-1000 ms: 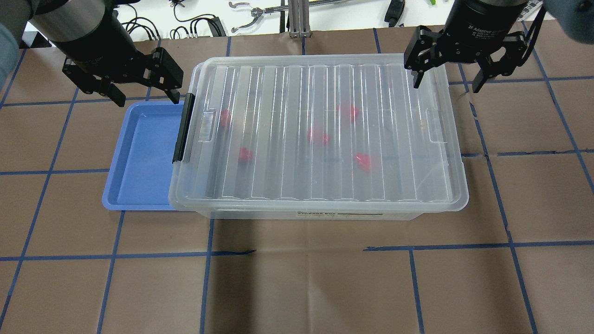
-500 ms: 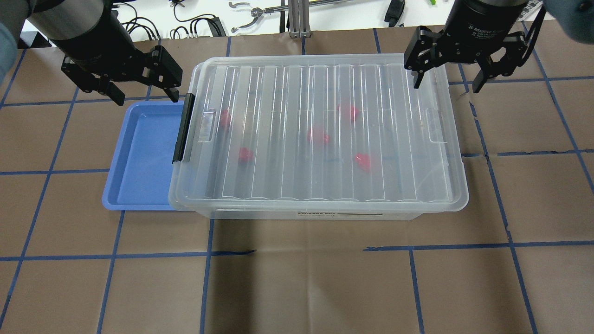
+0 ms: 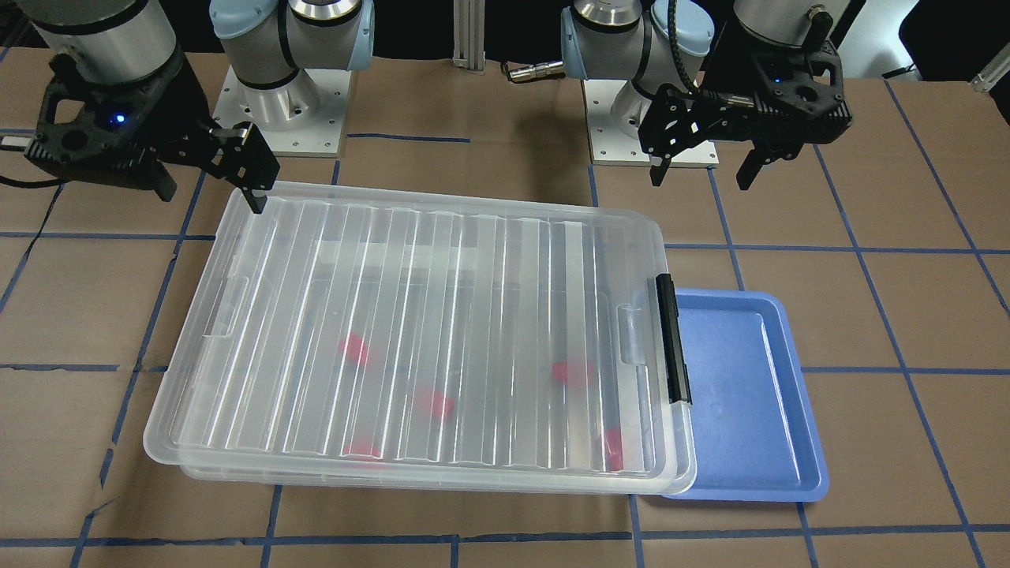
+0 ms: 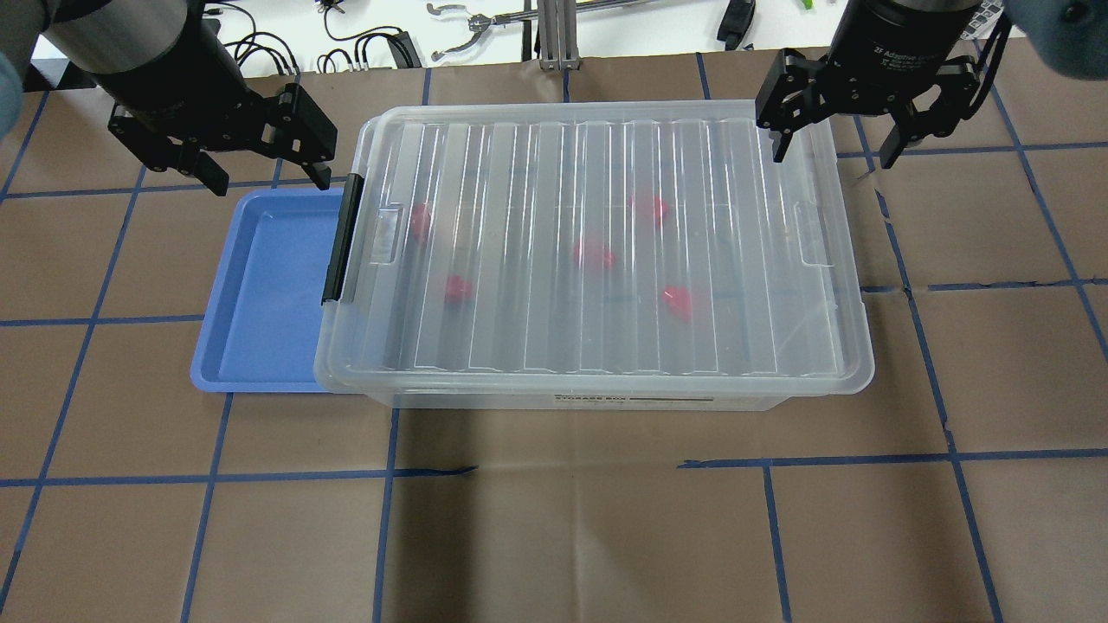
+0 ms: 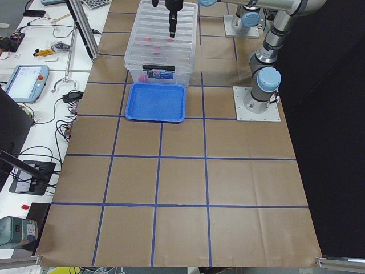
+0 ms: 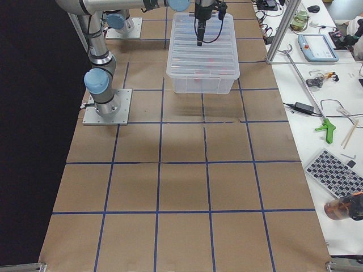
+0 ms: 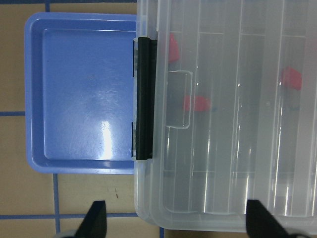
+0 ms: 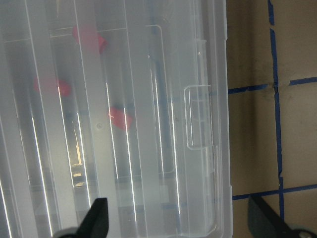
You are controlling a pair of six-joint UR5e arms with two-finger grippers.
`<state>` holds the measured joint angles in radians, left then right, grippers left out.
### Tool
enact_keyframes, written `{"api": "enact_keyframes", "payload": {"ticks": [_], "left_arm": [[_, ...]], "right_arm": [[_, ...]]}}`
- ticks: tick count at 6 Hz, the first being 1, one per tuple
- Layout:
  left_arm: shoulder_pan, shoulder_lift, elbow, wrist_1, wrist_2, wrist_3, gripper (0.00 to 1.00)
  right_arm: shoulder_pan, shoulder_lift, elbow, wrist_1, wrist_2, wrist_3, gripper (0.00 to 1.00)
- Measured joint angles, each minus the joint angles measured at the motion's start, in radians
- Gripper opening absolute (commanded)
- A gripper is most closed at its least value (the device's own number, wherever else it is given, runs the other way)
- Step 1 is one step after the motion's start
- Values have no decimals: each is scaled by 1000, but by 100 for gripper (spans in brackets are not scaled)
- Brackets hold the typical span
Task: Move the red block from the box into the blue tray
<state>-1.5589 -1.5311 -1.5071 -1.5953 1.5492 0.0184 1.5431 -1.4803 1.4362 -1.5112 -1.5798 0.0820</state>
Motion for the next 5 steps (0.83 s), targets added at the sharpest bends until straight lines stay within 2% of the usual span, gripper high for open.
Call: {"api": "enact_keyframes", "payload": {"ticks": [2,5], "left_arm": [[-1,6,-1,-5,1,0,98],[-1,5,-1,-10,34,-1,98]], "right_arm": [[-78,45,35,-49,-10,-83,100],[-165,46,225,-224,-10,-155,100]]}}
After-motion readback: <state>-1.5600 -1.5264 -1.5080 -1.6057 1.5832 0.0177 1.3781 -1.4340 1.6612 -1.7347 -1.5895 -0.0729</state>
